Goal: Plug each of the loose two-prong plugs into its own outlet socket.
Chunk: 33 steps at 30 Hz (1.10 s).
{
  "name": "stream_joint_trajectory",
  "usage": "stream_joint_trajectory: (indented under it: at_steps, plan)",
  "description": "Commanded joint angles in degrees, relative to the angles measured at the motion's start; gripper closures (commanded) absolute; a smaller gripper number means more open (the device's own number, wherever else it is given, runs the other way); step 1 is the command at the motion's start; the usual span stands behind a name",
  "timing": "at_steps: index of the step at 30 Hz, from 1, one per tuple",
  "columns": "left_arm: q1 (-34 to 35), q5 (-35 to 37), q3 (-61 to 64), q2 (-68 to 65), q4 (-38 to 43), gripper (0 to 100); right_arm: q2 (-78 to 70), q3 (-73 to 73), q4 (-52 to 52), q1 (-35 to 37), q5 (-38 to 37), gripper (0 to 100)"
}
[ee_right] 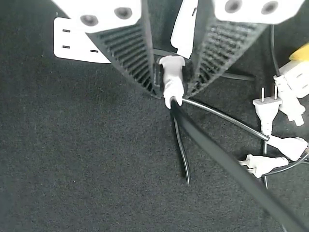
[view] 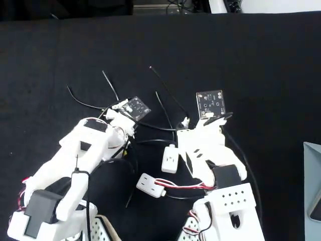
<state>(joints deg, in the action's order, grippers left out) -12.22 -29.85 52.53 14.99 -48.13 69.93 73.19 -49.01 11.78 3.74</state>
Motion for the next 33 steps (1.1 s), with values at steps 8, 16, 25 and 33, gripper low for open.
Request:
stream_joint_trajectory:
  at_steps: [8,16,25,33]
  plan:
    - [7.6,5.5,-5.8,4.6,-11.1,71,0.3,-0.3,4.0,3.3,0.0,98.6]
    - [14.0,10.2,-2.9,30.7,-19.5,74,0.2,0.0,5.4,9.8,-0.3,98.5]
    - [26.0,16.9,13.8,57.9,-19.2,75,0.0,0.1,10.5,24.0,-2.3,98.6]
    - [33.3,21.7,27.6,74.8,-13.4,75,-13.1,-1.7,18.3,31.6,-2.3,98.6]
